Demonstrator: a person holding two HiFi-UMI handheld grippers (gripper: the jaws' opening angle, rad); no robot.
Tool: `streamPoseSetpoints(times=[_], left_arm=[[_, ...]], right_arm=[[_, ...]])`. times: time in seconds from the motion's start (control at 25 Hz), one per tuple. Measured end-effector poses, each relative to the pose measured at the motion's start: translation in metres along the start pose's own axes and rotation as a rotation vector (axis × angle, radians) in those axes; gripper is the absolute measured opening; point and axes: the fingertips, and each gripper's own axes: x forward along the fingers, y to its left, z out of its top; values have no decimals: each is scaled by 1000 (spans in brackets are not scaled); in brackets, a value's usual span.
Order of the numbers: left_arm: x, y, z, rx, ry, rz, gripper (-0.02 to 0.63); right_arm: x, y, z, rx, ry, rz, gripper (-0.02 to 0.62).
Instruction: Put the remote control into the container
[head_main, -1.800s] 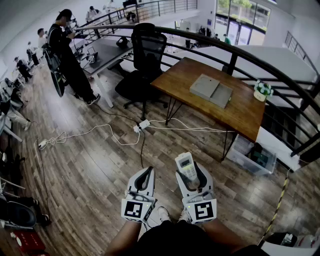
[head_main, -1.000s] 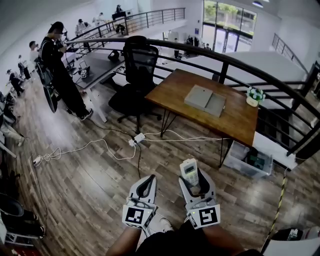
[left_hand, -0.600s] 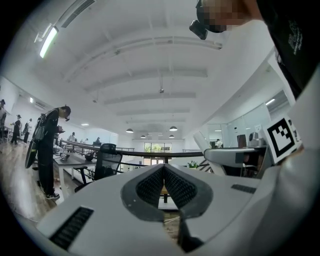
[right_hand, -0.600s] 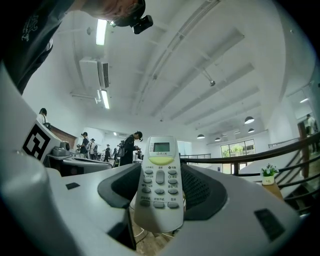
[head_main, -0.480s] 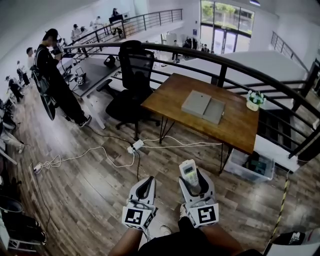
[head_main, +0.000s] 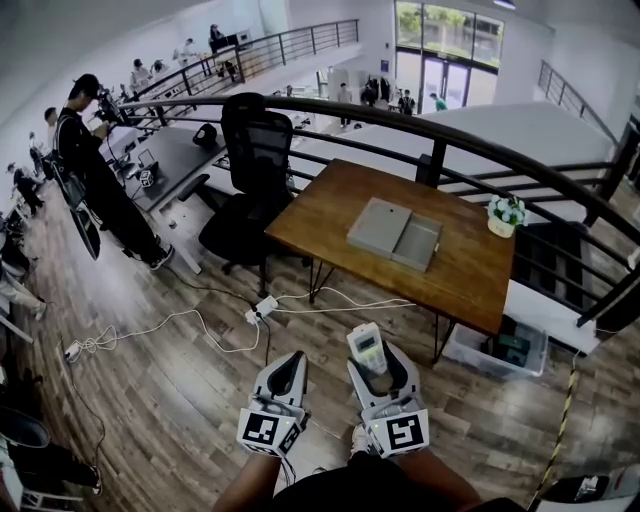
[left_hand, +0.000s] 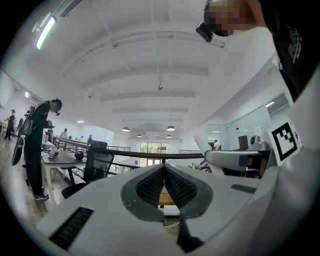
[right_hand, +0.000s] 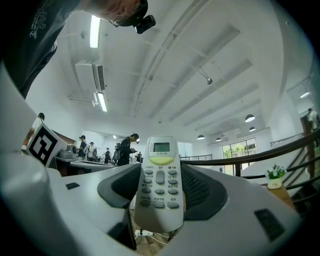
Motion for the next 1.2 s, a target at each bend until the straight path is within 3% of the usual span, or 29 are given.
streamPoseSetpoints(times=[0.36, 0.6, 0.84, 0.96, 1.2], left_arm=[[59, -9, 2, -2, 25, -20, 8], [87, 3, 8, 39, 13, 59, 8], [113, -13, 21, 24, -38, 9, 8], [128, -11, 17, 47, -9, 7, 8], [167, 17, -6, 19, 32, -29, 8]], right_arm=[[31, -41, 5, 5, -34, 6, 267], [47, -63, 9, -5, -55, 18, 267], [48, -85, 13, -8, -57, 9, 267], [54, -96, 10, 4, -49, -9, 267], [86, -110, -23, 3, 23, -22, 267]])
